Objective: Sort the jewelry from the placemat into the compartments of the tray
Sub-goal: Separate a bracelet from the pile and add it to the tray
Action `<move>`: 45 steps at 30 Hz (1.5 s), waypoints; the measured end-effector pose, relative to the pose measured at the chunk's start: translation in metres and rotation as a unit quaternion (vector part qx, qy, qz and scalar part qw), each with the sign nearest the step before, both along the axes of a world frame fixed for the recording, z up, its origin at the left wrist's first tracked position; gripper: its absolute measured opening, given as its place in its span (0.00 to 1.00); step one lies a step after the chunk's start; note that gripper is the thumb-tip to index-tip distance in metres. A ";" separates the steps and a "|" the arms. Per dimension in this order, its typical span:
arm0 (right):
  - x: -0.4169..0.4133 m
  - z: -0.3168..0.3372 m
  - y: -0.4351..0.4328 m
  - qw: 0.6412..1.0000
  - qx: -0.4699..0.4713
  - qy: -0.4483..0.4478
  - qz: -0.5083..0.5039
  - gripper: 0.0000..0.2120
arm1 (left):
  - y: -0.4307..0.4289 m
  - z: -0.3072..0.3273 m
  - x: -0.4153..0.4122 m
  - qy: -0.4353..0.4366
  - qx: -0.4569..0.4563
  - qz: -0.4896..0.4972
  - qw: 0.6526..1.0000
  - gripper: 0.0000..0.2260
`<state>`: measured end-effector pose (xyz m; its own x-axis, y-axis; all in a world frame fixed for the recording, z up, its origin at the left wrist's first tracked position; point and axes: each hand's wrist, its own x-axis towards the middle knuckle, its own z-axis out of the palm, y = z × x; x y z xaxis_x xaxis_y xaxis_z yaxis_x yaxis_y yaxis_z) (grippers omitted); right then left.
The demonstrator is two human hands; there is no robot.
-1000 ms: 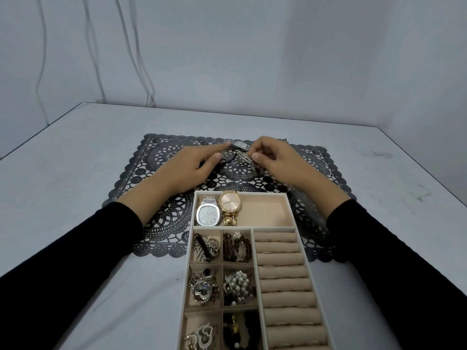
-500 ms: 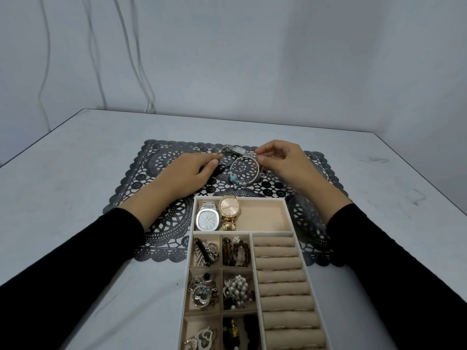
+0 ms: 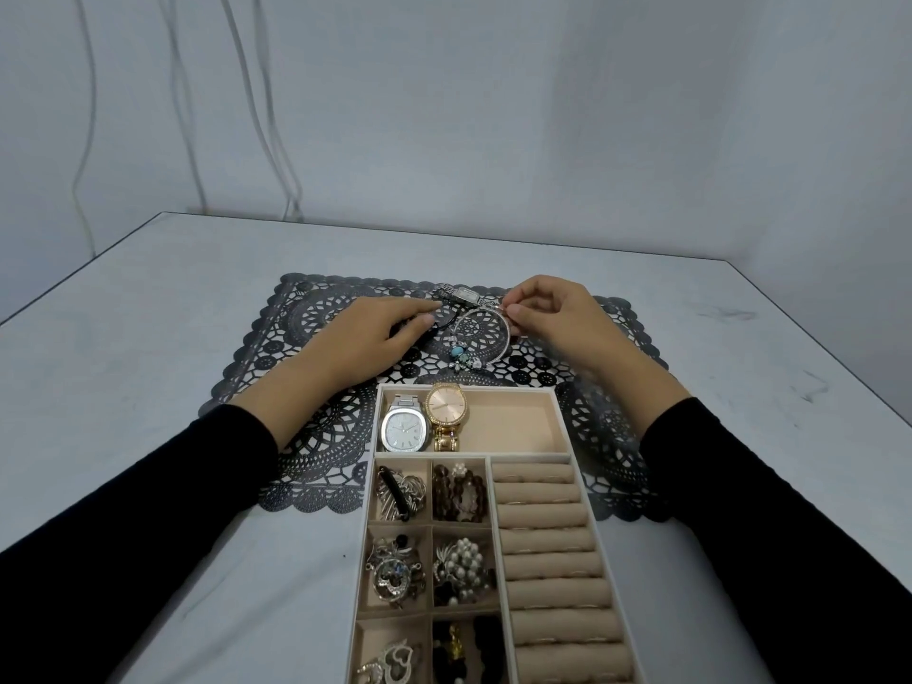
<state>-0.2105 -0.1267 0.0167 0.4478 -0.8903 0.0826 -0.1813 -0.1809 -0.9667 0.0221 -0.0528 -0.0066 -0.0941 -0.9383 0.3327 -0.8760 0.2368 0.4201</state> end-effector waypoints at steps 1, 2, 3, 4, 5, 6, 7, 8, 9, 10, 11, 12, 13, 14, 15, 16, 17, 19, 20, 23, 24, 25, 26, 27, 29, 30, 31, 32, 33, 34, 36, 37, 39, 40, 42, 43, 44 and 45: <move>0.001 -0.001 0.000 1.000 0.010 -0.012 0.008 0.05 | 0.000 0.003 -0.002 0.016 -0.005 -0.003 1.000 0.16; 0.002 -0.002 -0.001 1.000 0.015 -0.022 0.014 0.05 | 0.000 0.006 -0.004 0.037 -0.011 -0.006 0.999 0.15; 0.002 -0.003 -0.002 0.999 0.015 -0.027 0.019 0.05 | 0.000 0.008 -0.006 0.055 -0.015 -0.010 0.998 0.14; 0.003 -0.003 -0.003 0.999 0.015 -0.029 0.021 0.05 | -0.001 0.010 -0.008 0.069 -0.017 -0.014 0.997 0.14; 0.004 -0.003 -0.003 0.999 0.013 -0.030 0.023 0.05 | -0.003 0.010 -0.009 0.078 -0.015 -0.018 0.997 0.14; 0.004 -0.003 -0.003 0.999 0.013 -0.033 0.024 0.05 | -0.006 0.010 -0.010 0.088 -0.007 -0.021 0.996 0.14; 0.005 -0.003 -0.003 0.999 0.013 -0.035 0.025 0.05 | -0.009 0.009 -0.011 0.101 0.000 -0.026 0.995 0.14; 0.005 -0.003 -0.004 0.999 0.014 -0.039 0.026 0.05 | -0.011 0.007 -0.012 0.114 0.005 -0.031 0.993 0.13; 0.005 -0.002 -0.003 0.999 0.015 -0.040 0.026 0.05 | -0.013 0.006 -0.014 0.125 0.004 -0.036 0.991 0.13; 0.005 -0.002 -0.003 0.999 0.016 -0.042 0.025 0.05 | -0.014 0.005 -0.016 0.133 0.000 -0.040 0.990 0.12; 0.005 -0.002 -0.003 0.999 0.017 -0.045 0.023 0.05 | -0.014 0.005 -0.019 0.138 -0.008 -0.043 0.990 0.11; 0.005 -0.002 -0.003 0.998 0.020 -0.049 0.022 0.05 | -0.015 0.004 -0.020 0.140 -0.017 -0.045 0.989 0.11; 0.004 -0.001 -0.003 0.998 0.023 -0.051 0.021 0.04 | -0.015 0.003 -0.021 0.144 -0.025 -0.046 0.988 0.11; 0.004 -0.001 -0.003 0.998 0.026 -0.053 0.020 0.04 | -0.015 0.002 -0.021 0.152 -0.031 -0.047 0.987 0.10; 0.003 0.000 -0.002 0.998 0.028 -0.053 0.018 0.04 | -0.014 0.001 -0.021 0.161 -0.037 -0.047 0.985 0.09; 0.003 0.001 -0.002 0.998 0.033 -0.054 0.017 0.05 | -0.014 0.000 -0.021 0.171 -0.041 -0.046 0.983 0.09; 0.003 0.002 -0.001 0.998 0.037 -0.056 0.017 0.06 | -0.014 0.000 -0.021 0.181 -0.043 -0.045 0.982 0.08; 0.002 0.004 0.001 0.997 0.043 -0.060 0.017 0.07 | -0.013 -0.001 -0.021 0.200 -0.047 -0.045 0.978 0.08; 0.001 0.005 0.002 0.997 0.044 -0.059 0.018 0.07 | -0.012 -0.001 -0.022 0.209 -0.049 -0.046 0.976 0.07; 0.000 0.008 0.006 0.998 0.031 -0.045 0.026 0.08 | -0.009 0.001 -0.025 0.241 -0.056 -0.042 0.968 0.06; 0.000 0.008 0.006 0.998 0.028 -0.045 0.029 0.08 | -0.008 0.002 -0.026 0.251 -0.060 -0.036 0.965 0.06; 0.000 0.009 0.006 0.998 0.022 -0.048 0.033 0.07 | -0.008 0.002 -0.025 0.257 -0.067 -0.027 0.964 0.05; 0.000 0.007 0.005 0.998 0.015 -0.049 0.037 0.06 | -0.008 0.002 -0.024 0.259 -0.076 -0.017 0.963 0.05; 0.000 0.006 0.004 0.998 0.008 -0.047 0.042 0.06 | -0.008 0.002 -0.023 0.261 -0.084 -0.008 0.962 0.05; 0.000 0.005 0.003 0.998 -0.003 -0.034 0.050 0.06 | -0.008 0.002 -0.021 0.268 -0.090 0.006 0.959 0.04; 0.000 0.005 0.003 0.998 -0.011 -0.024 0.053 0.05 | -0.008 0.001 -0.020 0.270 -0.092 0.012 0.958 0.04; 0.000 0.004 0.003 0.998 -0.022 -0.014 0.055 0.05 | -0.009 0.000 -0.019 0.269 -0.094 0.018 0.958 0.04; 0.001 0.004 0.003 0.998 -0.035 -0.006 0.060 0.05 | -0.010 0.000 -0.019 0.268 -0.095 0.021 0.959 0.04; 0.002 0.003 0.004 0.997 -0.044 -0.002 0.067 0.05 | -0.010 -0.001 -0.019 0.266 -0.095 0.023 0.959 0.04; 0.003 0.002 0.004 0.996 -0.050 -0.001 0.071 0.06 | -0.010 -0.002 -0.018 0.263 -0.096 0.024 0.960 0.03; 0.005 0.002 0.003 0.996 -0.058 0.003 0.075 0.06 | -0.011 -0.002 -0.018 0.259 -0.096 0.024 0.961 0.03; 0.005 0.003 0.004 0.995 -0.062 0.006 0.075 0.06 | -0.011 -0.002 -0.017 0.256 -0.095 0.024 0.962 0.03; 0.006 0.004 0.004 0.994 -0.069 0.008 0.082 0.05 | -0.010 -0.002 -0.018 0.256 -0.094 0.026 0.962 0.03; 0.006 0.005 0.005 0.994 -0.072 0.010 0.085 0.05 | -0.010 -0.002 -0.018 0.257 -0.095 0.027 0.961 0.03; 0.007 0.005 0.007 0.993 -0.080 0.016 0.090 0.05 | -0.010 -0.002 -0.019 0.253 -0.097 0.029 0.962 0.03; 0.007 0.006 0.007 0.992 -0.083 0.018 0.091 0.05 | -0.010 -0.002 -0.019 0.249 -0.097 0.030 0.963 0.03; 0.008 0.005 0.007 0.992 -0.085 0.020 0.093 0.05 | -0.010 -0.002 -0.019 0.247 -0.097 0.031 0.964 0.03; 0.008 0.005 0.007 0.992 -0.085 0.020 0.095 0.05 | -0.010 -0.002 -0.019 0.247 -0.100 0.031 0.963 0.03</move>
<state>-0.2030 -0.1194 0.0220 0.6122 -0.7640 0.2039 -0.1658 -0.3761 -0.9116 0.0028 -0.0625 -0.0082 0.1760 -0.8492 0.4980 -0.5966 0.3104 0.7401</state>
